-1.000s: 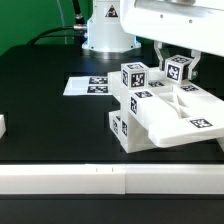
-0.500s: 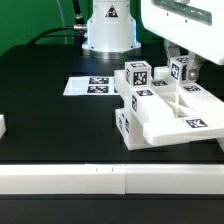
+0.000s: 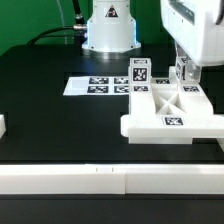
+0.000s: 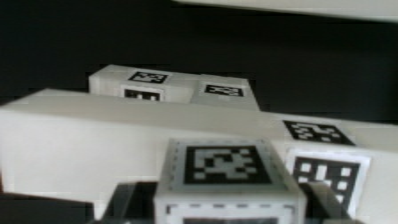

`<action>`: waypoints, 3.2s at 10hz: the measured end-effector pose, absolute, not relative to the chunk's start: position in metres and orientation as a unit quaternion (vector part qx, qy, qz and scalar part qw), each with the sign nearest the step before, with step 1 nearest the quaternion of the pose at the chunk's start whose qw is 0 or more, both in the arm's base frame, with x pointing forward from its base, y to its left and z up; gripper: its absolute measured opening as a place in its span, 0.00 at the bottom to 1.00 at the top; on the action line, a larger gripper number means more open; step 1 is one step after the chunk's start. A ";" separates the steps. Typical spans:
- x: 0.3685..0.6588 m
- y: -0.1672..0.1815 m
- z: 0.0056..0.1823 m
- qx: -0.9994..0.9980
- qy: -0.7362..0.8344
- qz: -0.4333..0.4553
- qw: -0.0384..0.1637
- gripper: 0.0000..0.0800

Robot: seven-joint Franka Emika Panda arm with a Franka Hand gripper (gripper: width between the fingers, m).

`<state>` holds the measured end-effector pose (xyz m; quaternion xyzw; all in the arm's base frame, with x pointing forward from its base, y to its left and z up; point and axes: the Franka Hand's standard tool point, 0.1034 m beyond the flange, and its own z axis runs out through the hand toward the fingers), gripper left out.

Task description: Assemble chair

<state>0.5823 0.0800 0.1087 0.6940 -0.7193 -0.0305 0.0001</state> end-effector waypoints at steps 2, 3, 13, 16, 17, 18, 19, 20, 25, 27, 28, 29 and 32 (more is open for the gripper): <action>0.582 0.081 0.109 0.667 -0.745 -0.032 0.000 0.34; 0.582 0.083 0.109 0.635 -0.772 -0.035 -0.002 0.34; 0.580 0.083 0.105 0.798 -0.601 -0.038 -0.005 0.81; 0.577 0.087 0.106 0.877 -0.479 -0.041 0.005 0.81; 0.578 0.088 0.106 0.896 -0.442 -0.040 0.003 0.81; 0.578 0.088 0.106 0.916 -0.400 -0.040 0.001 0.81; 0.578 0.088 0.106 0.928 -0.370 -0.040 0.000 0.81; 0.577 0.089 0.105 0.934 -0.354 -0.041 -0.001 0.81; 0.576 0.091 0.105 0.978 -0.206 -0.040 -0.001 0.81; 0.577 0.088 0.105 0.991 -0.128 -0.039 -0.004 0.81; 0.577 0.086 0.105 0.993 -0.114 -0.039 -0.005 0.81; 0.577 0.085 0.105 0.993 -0.115 -0.039 -0.005 0.81; 0.577 0.085 0.105 0.992 -0.121 -0.039 -0.005 0.46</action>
Offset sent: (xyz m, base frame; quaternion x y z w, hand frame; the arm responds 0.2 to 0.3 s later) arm 0.0000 0.0000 0.0000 0.0000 0.0000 0.1938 0.9810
